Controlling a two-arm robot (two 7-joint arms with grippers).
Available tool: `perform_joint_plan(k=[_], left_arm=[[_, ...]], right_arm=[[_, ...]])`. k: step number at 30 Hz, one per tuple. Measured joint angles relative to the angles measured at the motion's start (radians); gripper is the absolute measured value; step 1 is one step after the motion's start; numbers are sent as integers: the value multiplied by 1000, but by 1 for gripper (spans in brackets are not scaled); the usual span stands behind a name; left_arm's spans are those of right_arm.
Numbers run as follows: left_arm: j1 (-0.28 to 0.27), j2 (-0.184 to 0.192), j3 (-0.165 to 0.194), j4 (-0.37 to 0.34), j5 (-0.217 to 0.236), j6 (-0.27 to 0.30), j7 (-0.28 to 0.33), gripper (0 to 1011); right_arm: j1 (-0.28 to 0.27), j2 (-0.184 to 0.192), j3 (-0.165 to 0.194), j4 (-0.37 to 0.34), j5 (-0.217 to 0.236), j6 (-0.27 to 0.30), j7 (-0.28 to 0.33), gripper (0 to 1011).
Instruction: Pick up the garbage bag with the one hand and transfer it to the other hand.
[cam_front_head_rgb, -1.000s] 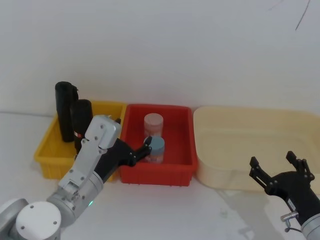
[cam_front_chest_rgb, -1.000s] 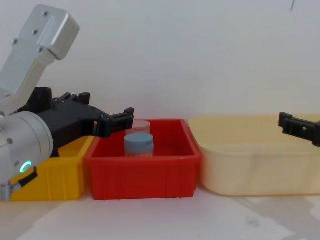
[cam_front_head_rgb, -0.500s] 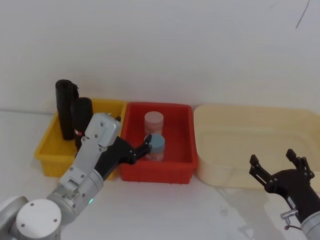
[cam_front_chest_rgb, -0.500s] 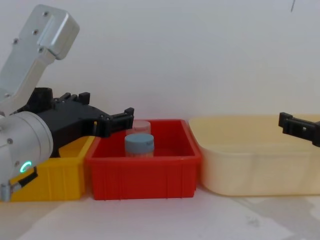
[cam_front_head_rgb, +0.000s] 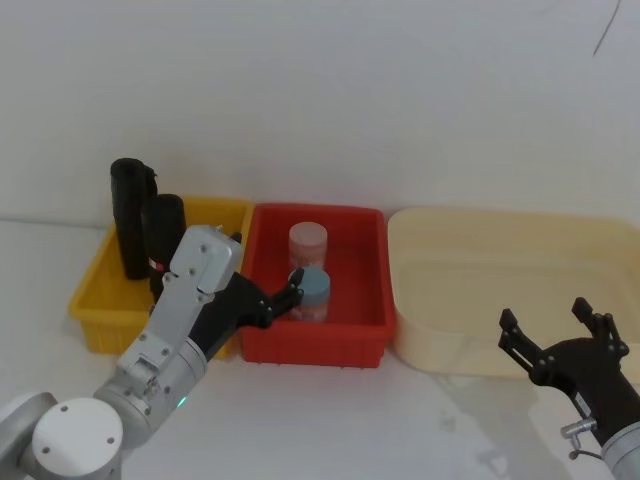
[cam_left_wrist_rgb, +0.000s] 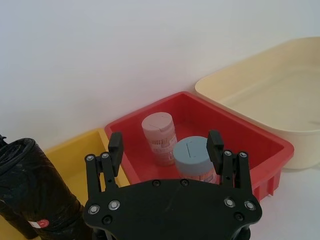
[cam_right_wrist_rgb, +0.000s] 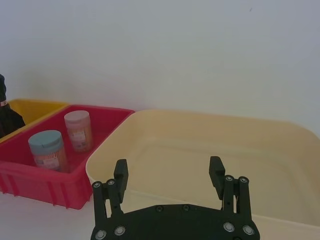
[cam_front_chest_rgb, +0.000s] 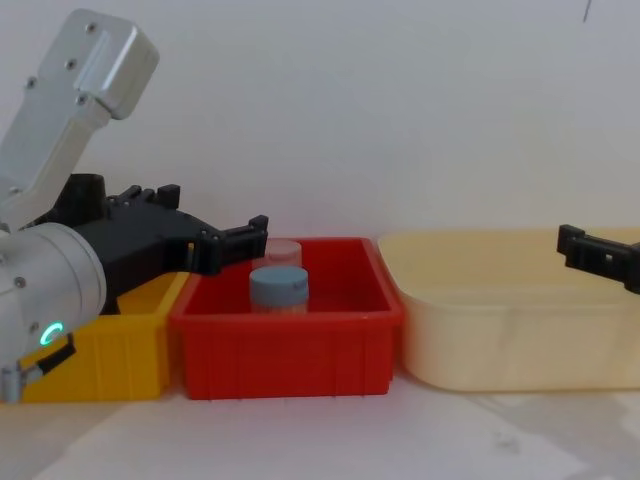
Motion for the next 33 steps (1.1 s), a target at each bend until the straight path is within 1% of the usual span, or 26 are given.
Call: perform_joint_plan(k=[26,31,33], left_arm=[[0,-1,-1,0,0,0,-1,1001],[-6,-2,-6,1,-17,12,-18,1001],[-13,-1,-11,0,-32,29,-34,1001]], right_arm=[[2,0,-1,0,-1,0,0,1001],[15,-1,-8,5,-9,9,3,1001],[23,-1,-11,6,-13,16,7,1001]])
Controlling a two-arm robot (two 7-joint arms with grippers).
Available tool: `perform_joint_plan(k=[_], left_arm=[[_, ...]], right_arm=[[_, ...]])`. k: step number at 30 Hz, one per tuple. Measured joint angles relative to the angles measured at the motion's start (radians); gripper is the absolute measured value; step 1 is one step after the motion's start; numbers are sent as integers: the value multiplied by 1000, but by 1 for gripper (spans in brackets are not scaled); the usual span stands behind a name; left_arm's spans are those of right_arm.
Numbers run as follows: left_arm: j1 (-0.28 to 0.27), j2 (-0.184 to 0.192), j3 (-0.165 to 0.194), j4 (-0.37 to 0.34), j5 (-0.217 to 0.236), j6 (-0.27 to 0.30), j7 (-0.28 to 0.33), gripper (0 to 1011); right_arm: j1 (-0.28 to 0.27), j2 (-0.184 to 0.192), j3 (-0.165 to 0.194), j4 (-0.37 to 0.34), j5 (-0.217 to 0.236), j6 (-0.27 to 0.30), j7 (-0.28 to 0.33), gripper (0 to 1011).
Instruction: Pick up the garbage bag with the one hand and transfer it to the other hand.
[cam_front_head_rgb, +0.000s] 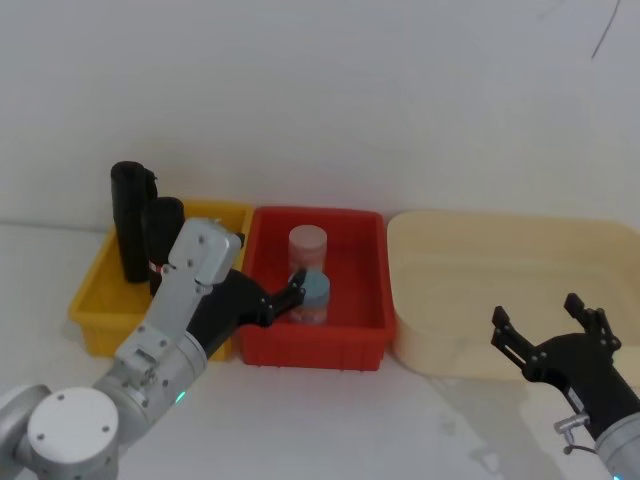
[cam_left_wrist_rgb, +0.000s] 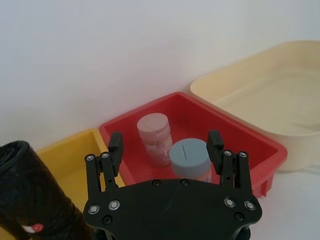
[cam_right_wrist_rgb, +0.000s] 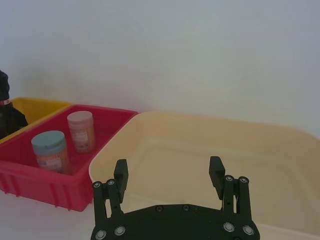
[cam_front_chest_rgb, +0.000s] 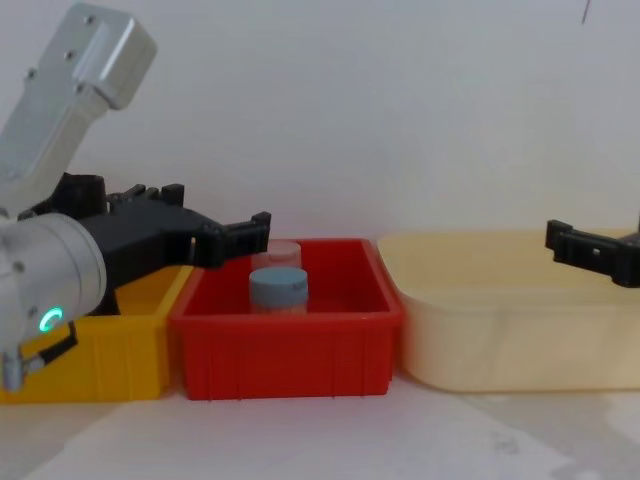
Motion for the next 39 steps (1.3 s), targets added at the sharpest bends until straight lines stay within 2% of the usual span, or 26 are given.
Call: perform_joint_plan(k=[5,8,9,11,14,15,17,19,24,25,28,29,30,32,33,39], left_arm=[[-15,7,-13,-27,-30,51,-29,1002],[-26,16,-26,-59,-53,102,-43,1001],[-29,22,-36,-81,-67,134,-49,1001],[-31,30,-49,-107,-77,163,-53,1001],[-31,47,-76,-159,-98,222,-56,1001],[-26,58,-95,-192,-110,259,-56,1001],[-20,69,-113,-221,-121,290,-56,1001],[-8,85,-143,-265,-138,333,-54,1001],[35,117,-218,-354,-167,414,-45,1001],[55,126,-249,-384,-179,438,-43,1001],[97,141,-307,-429,-200,471,-41,1002],[108,143,-320,-438,-205,477,-41,1002],[133,148,-352,-458,-215,487,-41,1001],[154,151,-378,-472,-224,492,-43,1001],[180,153,-408,-486,-233,495,-46,1001],[246,156,-484,-503,-265,484,-69,1001]], right_arm=[[30,1,-11,0,-3,37,20,1001],[52,1,-18,-7,-1,69,36,1001],[58,1,-21,-9,1,81,42,1001],[71,1,-25,-15,5,102,51,1001],[103,-3,-37,-30,18,161,73,1001],[112,-5,-39,-33,21,174,77,1001],[125,-9,-44,-39,27,197,83,1001],[149,-18,-55,-48,40,252,94,1001],[187,-37,-76,-59,57,327,103,1001],[192,-40,-79,-61,61,341,103,1001],[215,-55,-95,-65,70,389,106,1001],[226,-62,-104,-66,73,409,106,1001],[232,-67,-109,-66,74,419,106,1001],[241,-75,-118,-66,76,440,106,1001],[250,-83,-126,-66,77,456,106,1001],[281,-114,-158,-58,78,506,103,1001]])
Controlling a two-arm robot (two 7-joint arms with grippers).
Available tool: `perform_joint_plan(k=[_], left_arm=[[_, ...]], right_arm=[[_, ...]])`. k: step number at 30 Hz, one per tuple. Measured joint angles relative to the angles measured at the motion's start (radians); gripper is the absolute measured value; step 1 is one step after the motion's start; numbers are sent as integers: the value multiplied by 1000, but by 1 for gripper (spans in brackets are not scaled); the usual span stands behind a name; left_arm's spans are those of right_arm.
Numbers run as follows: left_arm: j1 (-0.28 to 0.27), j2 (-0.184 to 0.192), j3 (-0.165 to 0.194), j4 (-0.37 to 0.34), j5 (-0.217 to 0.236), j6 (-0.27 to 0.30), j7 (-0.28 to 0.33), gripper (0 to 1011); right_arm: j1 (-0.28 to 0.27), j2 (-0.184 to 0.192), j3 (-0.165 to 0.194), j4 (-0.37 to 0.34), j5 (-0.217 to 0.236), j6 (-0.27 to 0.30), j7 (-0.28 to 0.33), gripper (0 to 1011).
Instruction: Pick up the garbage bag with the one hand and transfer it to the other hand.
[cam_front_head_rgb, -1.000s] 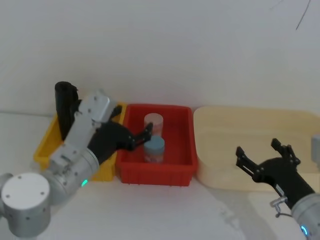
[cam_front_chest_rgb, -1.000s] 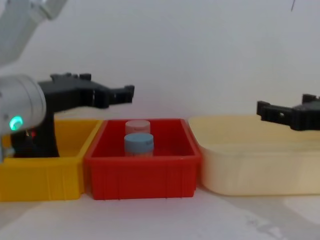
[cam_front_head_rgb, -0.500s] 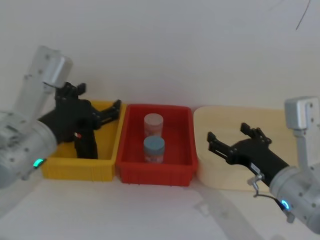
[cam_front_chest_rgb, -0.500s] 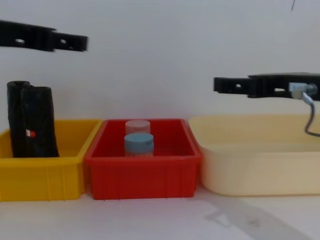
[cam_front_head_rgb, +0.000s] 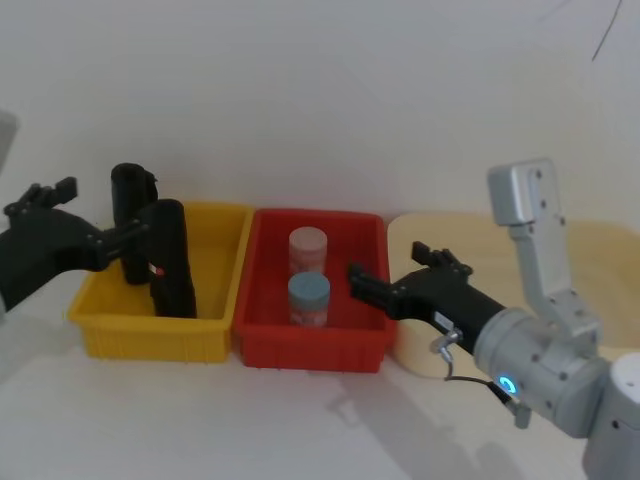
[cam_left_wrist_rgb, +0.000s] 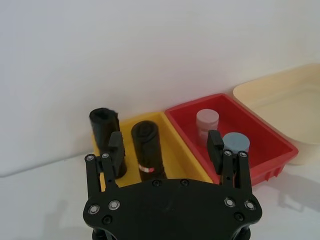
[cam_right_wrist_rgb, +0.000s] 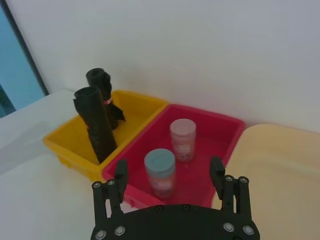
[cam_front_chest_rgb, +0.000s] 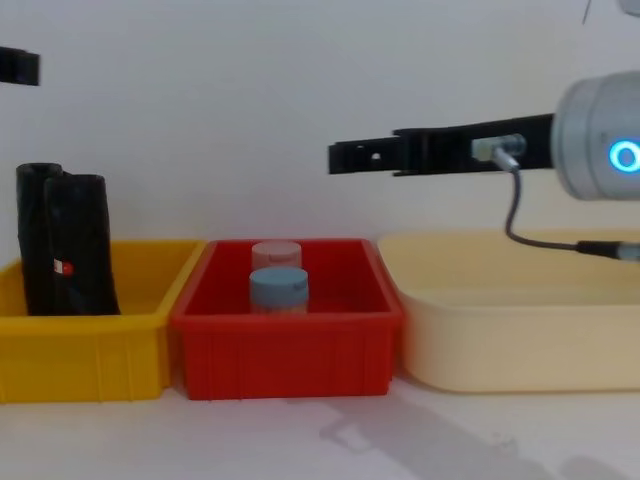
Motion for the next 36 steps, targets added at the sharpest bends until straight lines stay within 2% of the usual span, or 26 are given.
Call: perform_joint_plan(k=[1,7,11,17,23,25,26,29,31,32,36], left_arm=[[14,0,-17,0,-7,-9,-8,1001],[47,1,-62,35,-33,-59,-44,1001],[47,3,-72,77,-44,-95,-70,1001],[20,6,-68,156,-55,-145,-108,1001],[-40,8,-37,268,-60,-195,-154,1001],[-47,8,-32,280,-60,-200,-160,1001],[-75,8,-15,321,-60,-212,-175,1001],[-101,8,2,357,-60,-222,-191,1001],[-141,7,31,407,-59,-229,-212,1001],[-141,7,31,407,-59,-229,-212,1001],[-190,6,67,462,-54,-230,-235,1001]], right_arm=[[8,-8,-8,5,0,11,-1,1001],[34,-35,-35,28,-7,40,-7,1001],[57,-60,-58,57,-17,54,-10,1001],[85,-87,-77,99,-27,62,-12,1001],[111,-107,-88,146,-36,62,-11,1001],[116,-111,-89,158,-38,62,-10,1001],[122,-115,-90,169,-39,61,-9,1001],[132,-121,-91,190,-42,60,-6,1001],[138,-125,-90,204,-42,59,-2,1001],[139,-126,-89,207,-42,59,-1,1001],[147,-131,-85,224,-42,60,5,1001]])
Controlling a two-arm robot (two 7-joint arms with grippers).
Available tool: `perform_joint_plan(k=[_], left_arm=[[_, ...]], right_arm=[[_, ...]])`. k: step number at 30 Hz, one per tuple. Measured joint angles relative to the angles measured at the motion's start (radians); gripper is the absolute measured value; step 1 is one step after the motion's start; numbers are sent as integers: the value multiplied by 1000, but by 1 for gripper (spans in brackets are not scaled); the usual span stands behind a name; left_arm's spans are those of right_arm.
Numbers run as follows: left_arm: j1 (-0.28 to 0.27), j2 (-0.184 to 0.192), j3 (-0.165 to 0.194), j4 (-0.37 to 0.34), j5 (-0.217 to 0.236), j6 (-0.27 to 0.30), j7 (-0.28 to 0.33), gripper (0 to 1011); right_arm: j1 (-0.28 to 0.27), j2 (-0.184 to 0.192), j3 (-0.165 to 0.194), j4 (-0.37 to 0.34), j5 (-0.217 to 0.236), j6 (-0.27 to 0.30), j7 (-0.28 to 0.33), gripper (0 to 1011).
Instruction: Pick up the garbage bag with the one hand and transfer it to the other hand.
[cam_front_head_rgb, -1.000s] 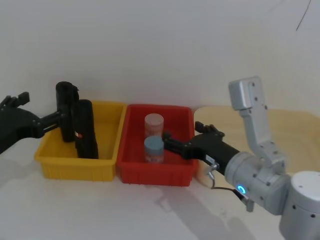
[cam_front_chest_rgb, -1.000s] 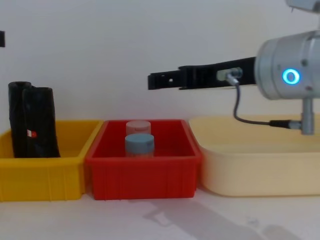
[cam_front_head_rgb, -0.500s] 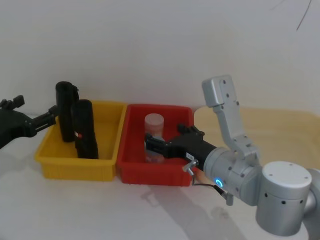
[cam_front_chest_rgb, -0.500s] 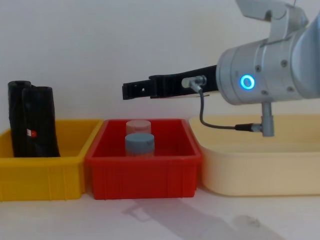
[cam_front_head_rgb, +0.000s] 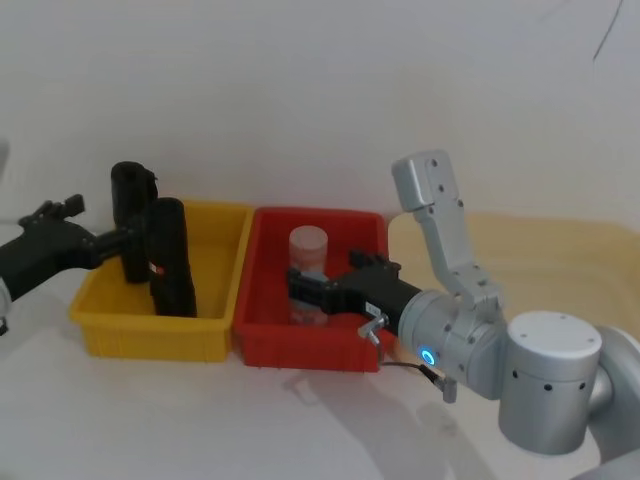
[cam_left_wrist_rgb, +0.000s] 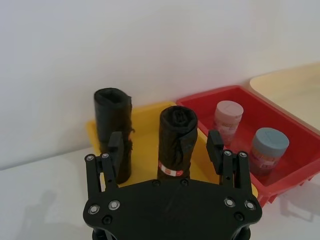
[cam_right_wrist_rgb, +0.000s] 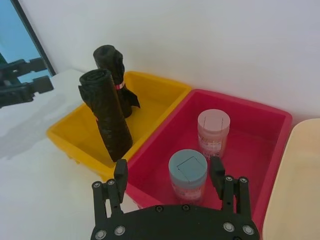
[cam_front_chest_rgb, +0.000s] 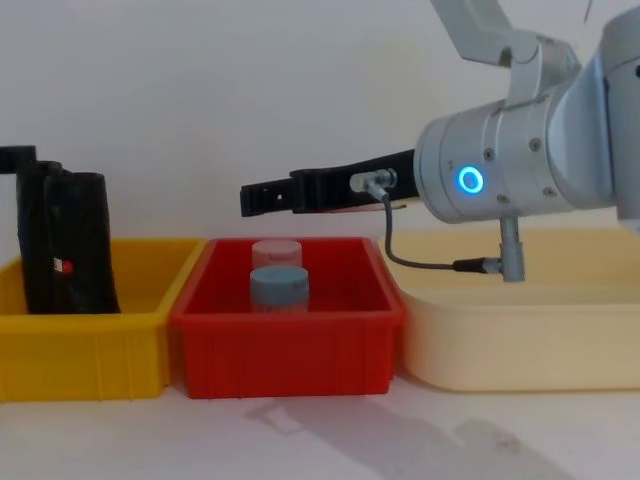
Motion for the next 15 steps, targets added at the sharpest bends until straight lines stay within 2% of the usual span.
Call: perform_joint_plan(k=[2,3,5,15], left_arm=[[-34,-1,27,37,4,1,-18,1001],[-34,-1,27,37,4,1,-18,1001],[-68,-1,54,73,6,4,-41,1001],[-173,-3,140,173,14,27,-115,1001]], right_arm=[[3,-2,2,8,1,1,4,1001],[5,-3,4,11,1,1,6,1001],[7,-5,6,18,2,3,10,1001],[18,-15,12,39,8,11,28,1001]])
